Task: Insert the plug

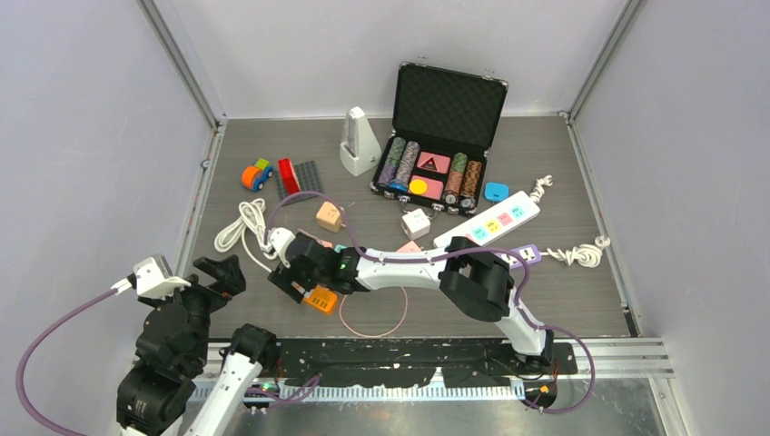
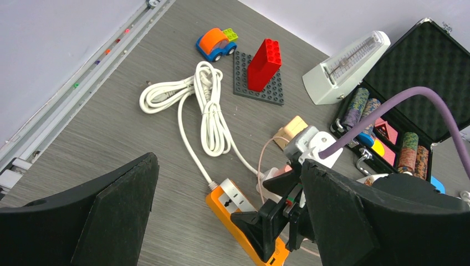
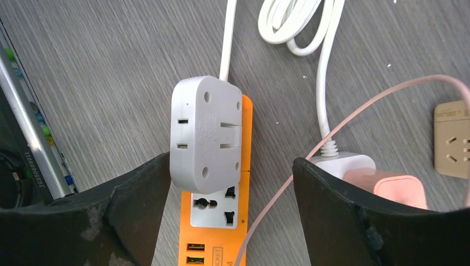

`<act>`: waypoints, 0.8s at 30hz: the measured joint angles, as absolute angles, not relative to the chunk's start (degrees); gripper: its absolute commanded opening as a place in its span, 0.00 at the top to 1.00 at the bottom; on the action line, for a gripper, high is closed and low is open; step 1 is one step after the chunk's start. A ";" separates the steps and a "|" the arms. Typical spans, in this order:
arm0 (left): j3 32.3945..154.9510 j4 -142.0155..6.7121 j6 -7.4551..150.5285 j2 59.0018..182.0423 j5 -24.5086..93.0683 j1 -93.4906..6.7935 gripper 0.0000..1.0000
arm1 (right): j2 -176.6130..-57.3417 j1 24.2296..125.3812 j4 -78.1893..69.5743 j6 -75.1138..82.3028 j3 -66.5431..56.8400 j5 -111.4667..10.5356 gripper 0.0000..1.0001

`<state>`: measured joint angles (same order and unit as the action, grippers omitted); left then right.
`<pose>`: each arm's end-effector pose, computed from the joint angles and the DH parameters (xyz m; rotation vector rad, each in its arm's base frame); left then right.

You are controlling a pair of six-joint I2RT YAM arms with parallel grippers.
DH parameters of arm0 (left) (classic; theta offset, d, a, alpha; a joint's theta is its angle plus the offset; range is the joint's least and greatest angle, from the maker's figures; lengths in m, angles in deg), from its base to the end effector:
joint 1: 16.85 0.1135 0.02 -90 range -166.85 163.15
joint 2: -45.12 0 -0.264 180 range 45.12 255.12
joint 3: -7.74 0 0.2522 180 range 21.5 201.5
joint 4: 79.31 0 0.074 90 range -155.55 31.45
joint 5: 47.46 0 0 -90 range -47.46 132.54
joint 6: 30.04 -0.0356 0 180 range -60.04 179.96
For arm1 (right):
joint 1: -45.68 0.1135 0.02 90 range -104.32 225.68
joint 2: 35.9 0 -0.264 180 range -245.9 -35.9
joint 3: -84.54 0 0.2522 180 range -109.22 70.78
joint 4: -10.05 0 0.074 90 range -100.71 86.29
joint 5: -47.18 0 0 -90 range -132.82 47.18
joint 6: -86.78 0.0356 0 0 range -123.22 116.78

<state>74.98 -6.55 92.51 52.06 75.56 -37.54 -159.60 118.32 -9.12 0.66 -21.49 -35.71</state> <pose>-0.0078 0.0237 0.3421 -0.5808 1.6566 -0.1620 0.1517 0.4704 0.1910 -1.2257 1.9166 0.5936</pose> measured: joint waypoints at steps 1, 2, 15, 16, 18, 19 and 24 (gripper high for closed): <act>74.98 -6.55 92.51 52.06 75.56 -37.54 0.01 | -159.42 118.32 -8.97 0.57 -21.55 -35.71 0.15; 74.98 -6.55 92.51 52.06 75.56 -37.54 0.01 | -159.27 118.32 -8.88 0.40 -21.66 -35.69 0.15; 75.37 -6.52 92.51 51.18 76.21 -37.54 0.01 | -159.55 119.13 -11.00 -0.96 -29.27 -34.18 0.49; 75.50 -6.52 92.51 51.18 76.28 -37.54 0.01 | -159.71 119.13 -11.11 -0.94 -29.79 -33.90 0.51; 75.72 -6.52 92.51 51.18 76.47 -37.54 0.01 | -160.05 119.13 -11.46 -0.67 -30.21 -33.33 0.54; 75.74 -6.52 92.51 51.18 76.56 -37.54 0.01 | -160.16 119.13 -11.81 -0.50 -30.21 -33.09 0.55; 75.74 -6.52 92.51 51.18 76.58 -37.54 0.01 | -160.69 118.91 -13.36 0.75 -30.21 -31.56 0.53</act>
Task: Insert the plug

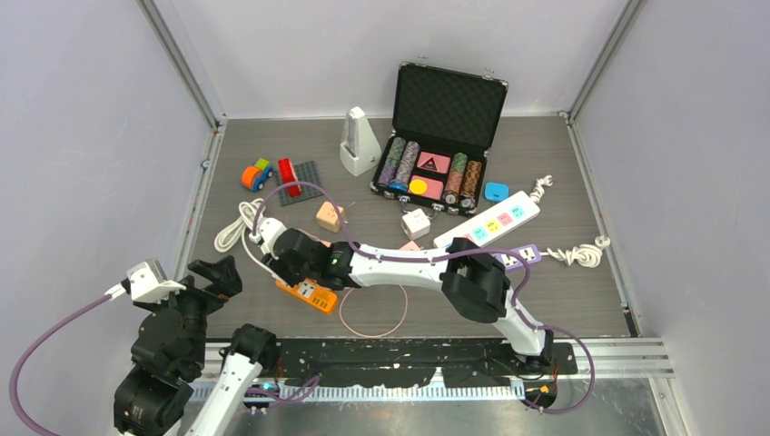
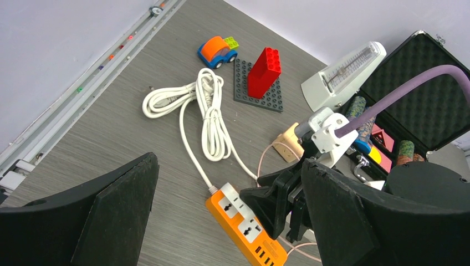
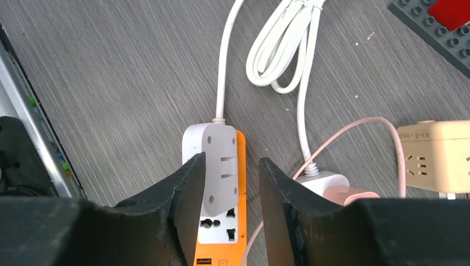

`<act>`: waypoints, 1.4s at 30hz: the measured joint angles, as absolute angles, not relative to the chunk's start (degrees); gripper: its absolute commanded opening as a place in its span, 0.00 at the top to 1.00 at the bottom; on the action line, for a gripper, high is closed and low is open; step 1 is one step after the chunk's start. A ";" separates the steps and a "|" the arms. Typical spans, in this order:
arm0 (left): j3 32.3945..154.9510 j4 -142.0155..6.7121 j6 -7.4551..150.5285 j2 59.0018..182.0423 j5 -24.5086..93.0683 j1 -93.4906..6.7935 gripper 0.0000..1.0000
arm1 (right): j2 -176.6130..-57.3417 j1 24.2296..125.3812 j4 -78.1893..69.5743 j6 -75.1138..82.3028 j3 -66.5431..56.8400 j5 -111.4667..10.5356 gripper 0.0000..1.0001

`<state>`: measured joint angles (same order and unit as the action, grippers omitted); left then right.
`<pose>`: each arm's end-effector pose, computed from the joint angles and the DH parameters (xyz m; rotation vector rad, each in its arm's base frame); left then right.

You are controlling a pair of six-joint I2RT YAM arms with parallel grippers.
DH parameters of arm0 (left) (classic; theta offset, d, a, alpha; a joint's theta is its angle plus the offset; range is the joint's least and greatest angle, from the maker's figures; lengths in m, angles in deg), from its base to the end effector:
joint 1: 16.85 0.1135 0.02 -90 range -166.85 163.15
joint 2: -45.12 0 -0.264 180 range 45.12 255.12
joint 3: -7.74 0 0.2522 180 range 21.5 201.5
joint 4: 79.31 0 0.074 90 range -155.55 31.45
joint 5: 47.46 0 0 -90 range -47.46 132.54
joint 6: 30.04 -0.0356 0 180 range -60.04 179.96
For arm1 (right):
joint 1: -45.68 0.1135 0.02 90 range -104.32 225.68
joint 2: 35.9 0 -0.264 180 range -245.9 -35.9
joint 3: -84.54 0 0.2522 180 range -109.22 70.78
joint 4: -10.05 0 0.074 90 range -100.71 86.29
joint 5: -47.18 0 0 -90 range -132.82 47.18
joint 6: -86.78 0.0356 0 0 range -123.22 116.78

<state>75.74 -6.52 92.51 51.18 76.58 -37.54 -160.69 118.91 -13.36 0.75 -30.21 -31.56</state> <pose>-0.0138 0.0265 0.3444 -0.5954 1.6245 -0.1622 0.1538 0.4862 0.2263 -1.1513 1.8718 0.5673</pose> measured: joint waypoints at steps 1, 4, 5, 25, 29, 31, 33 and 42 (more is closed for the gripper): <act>75.74 -6.52 92.49 51.18 76.58 -37.54 0.01 | -160.69 118.78 -13.60 1.18 -30.21 -31.32 0.53; 75.83 -6.52 92.49 51.18 76.56 -37.54 0.01 | -160.69 118.21 -13.67 2.30 -30.21 -30.84 0.48; 75.89 -6.55 92.51 51.18 76.56 -37.54 0.01 | -160.69 118.04 -13.71 2.76 -30.21 -30.75 0.47; 71.48 -12.71 90.79 59.20 61.98 -37.54 0.01 | -127.40 97.80 -21.38 13.45 -5.22 -24.43 0.18; 71.28 -15.27 90.68 61.91 58.31 -37.54 0.01 | -121.48 92.81 -23.50 13.07 -0.83 -22.62 0.11; 71.28 -16.38 90.41 63.33 57.09 -37.54 0.01 | -121.26 91.72 -24.27 12.70 -0.39 -23.03 0.09; 71.28 -17.36 89.67 65.13 55.88 -37.54 0.01 | -122.18 90.08 -25.01 11.89 -0.18 -24.41 0.08; 70.78 -24.12 88.16 71.99 51.21 -37.54 0.01 | -134.72 83.98 -27.77 6.01 -1.25 -31.43 0.06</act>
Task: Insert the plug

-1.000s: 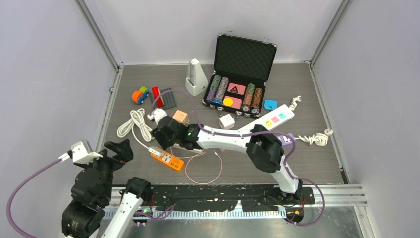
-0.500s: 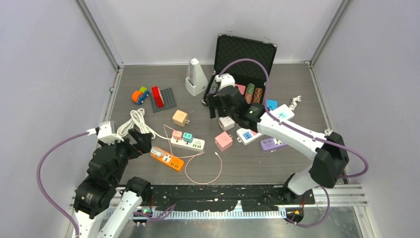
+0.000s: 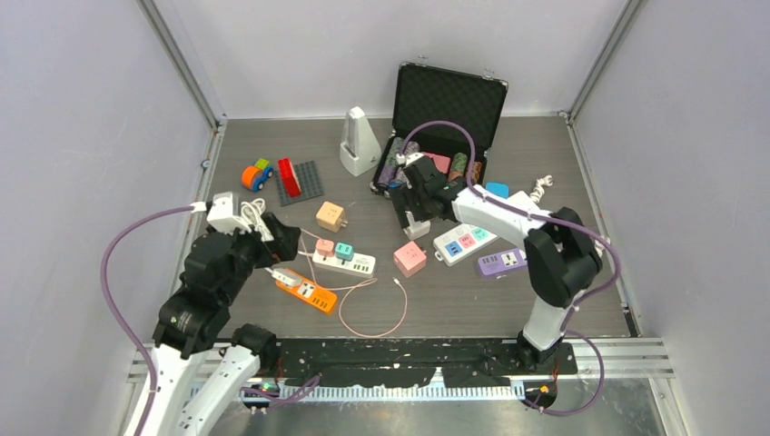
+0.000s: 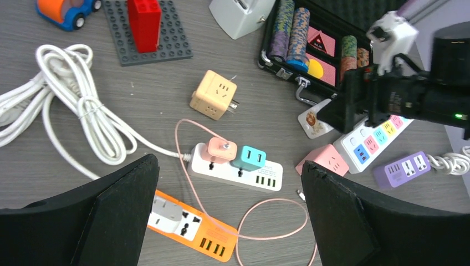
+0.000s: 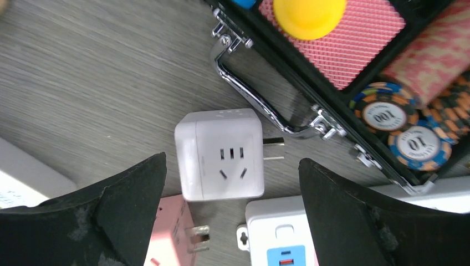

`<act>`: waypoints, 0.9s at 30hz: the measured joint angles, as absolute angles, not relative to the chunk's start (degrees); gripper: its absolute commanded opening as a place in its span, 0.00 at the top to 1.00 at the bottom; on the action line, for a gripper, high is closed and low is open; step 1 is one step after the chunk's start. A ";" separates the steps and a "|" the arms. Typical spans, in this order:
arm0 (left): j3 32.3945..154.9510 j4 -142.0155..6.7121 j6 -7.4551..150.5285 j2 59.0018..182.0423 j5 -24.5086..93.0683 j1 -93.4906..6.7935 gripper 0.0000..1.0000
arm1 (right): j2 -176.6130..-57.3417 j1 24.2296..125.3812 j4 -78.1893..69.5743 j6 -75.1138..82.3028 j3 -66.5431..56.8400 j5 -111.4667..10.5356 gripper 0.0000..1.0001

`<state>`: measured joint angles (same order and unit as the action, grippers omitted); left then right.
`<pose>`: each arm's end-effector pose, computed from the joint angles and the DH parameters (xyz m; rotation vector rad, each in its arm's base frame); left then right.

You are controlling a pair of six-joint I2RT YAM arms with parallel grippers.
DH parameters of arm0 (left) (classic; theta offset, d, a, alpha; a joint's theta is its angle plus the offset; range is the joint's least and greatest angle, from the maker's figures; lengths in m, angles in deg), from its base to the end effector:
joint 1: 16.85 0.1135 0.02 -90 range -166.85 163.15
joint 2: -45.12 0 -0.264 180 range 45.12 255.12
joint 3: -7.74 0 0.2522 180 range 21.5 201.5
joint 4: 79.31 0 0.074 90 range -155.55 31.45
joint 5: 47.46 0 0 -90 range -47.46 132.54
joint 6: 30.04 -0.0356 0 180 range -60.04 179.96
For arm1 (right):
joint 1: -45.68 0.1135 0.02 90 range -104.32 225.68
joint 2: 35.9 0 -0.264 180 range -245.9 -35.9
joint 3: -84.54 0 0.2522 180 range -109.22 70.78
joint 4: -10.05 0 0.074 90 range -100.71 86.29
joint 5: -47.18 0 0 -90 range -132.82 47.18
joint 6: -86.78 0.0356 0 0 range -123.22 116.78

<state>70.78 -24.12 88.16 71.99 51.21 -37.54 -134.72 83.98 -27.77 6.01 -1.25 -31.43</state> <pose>0.0873 -0.0272 0.3461 -0.2293 1.9088 -0.4340 0.2986 0.2269 0.2331 -0.5280 2.3807 0.1268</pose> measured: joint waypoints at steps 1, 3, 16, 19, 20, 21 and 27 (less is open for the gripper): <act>70.58 -24.80 88.14 72.69 50.68 -37.54 0.01 | -136.43 83.57 -28.22 5.42 -1.68 -32.34 0.07; 69.97 -26.37 88.16 74.13 49.61 -37.54 0.01 | -139.57 82.98 -28.99 4.20 -2.71 -34.11 0.08; 68.42 -30.57 88.21 77.56 45.66 -37.54 0.01 | -144.16 81.80 -30.19 1.93 -6.51 -39.05 0.57; 67.96 -31.79 88.19 78.04 43.67 -37.54 0.01 | -143.05 81.25 -29.67 2.74 -5.55 -40.65 0.58; 67.85 -32.34 88.19 78.39 42.88 -37.54 0.01 | -142.26 81.01 -29.51 3.06 -5.01 -41.57 0.58; 67.76 -32.75 88.16 78.70 42.29 -37.54 0.01 | -141.43 80.79 -29.45 3.41 -4.57 -42.25 0.58; 65.14 -38.06 87.75 79.90 37.24 -37.54 0.01 | -133.32 78.93 -27.55 7.74 -2.38 -49.94 0.56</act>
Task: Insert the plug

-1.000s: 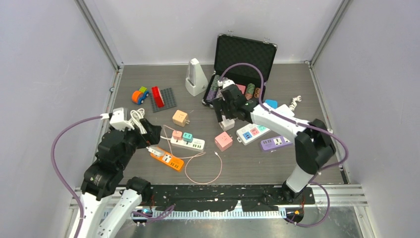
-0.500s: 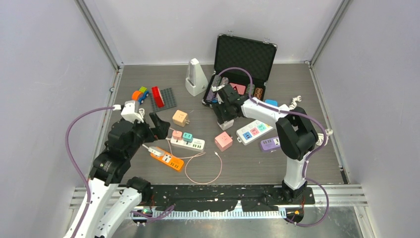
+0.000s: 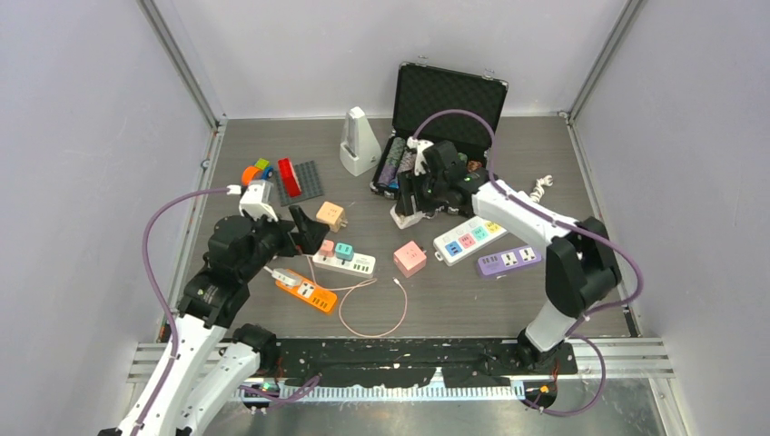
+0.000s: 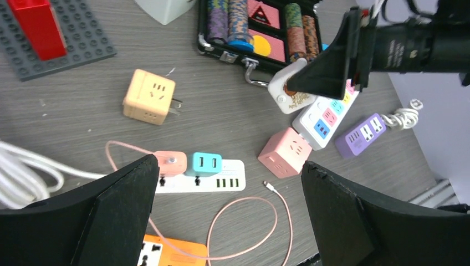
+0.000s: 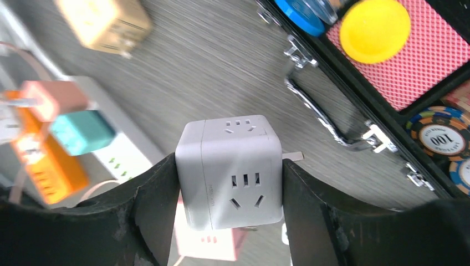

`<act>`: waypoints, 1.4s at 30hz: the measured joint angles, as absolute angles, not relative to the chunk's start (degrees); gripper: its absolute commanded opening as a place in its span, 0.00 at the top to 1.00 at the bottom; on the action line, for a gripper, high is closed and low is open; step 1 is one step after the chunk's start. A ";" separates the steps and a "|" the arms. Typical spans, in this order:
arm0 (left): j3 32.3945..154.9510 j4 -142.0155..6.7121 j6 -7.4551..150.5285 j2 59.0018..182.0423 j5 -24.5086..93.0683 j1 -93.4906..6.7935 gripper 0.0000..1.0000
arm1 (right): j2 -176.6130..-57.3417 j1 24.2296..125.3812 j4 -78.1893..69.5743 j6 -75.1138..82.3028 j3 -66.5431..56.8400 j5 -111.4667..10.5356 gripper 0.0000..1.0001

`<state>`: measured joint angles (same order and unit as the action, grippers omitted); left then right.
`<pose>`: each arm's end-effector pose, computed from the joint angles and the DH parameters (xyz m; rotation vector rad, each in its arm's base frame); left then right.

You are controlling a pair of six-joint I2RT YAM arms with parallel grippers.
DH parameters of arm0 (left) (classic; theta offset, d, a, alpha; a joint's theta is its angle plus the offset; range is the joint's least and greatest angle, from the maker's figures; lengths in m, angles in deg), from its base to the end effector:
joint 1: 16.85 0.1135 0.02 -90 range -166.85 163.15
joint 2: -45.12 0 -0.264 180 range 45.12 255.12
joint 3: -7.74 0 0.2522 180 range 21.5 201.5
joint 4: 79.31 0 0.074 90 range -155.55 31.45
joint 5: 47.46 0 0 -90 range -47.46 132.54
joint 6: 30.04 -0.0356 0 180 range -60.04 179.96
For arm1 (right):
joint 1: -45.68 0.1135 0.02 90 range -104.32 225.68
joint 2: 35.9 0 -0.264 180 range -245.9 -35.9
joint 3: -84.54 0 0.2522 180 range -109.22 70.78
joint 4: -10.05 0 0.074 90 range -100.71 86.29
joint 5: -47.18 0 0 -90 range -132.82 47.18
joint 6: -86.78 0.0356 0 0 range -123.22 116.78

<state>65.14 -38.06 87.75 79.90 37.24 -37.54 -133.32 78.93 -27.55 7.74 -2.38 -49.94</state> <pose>0.1295 -0.0524 0.3261 -0.0560 1.9490 -0.6568 0.3113 0.2093 0.2480 -0.5337 2.4056 0.4969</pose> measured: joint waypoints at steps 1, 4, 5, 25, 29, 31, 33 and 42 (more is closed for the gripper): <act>64.57 -39.05 87.55 80.03 36.28 -37.54 0.01 | -131.73 78.72 -27.00 8.72 -2.10 -51.75 0.55; 62.87 -42.50 86.31 80.40 32.93 -37.84 0.01 | -127.44 78.10 -25.01 12.33 -1.31 -57.02 0.56; 62.41 -43.66 85.78 80.51 31.60 -38.00 0.01 | -126.02 78.04 -24.20 13.82 -0.98 -59.08 0.56; 63.61 -67.33 68.08 86.79 15.19 -48.14 0.01 | -108.89 78.08 10.94 62.06 14.58 -86.66 0.56; 63.61 -73.10 67.40 90.55 12.83 -49.49 0.01 | -106.90 78.08 15.47 69.29 17.18 -86.66 0.56; 63.61 -75.81 67.66 92.34 11.69 -49.73 0.01 | -105.85 78.08 16.52 72.02 17.86 -86.66 0.56; 63.63 -78.24 68.43 93.67 10.33 -49.93 0.04 | -104.80 78.08 17.19 73.99 18.25 -86.57 0.56; 65.95 -87.20 72.10 98.20 4.85 -51.37 0.24 | -102.09 78.04 21.70 81.81 20.13 -85.61 0.55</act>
<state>65.95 -87.20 72.10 98.20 4.85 -51.37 -102.09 78.04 21.70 81.81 20.13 -85.61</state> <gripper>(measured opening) 0.749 0.658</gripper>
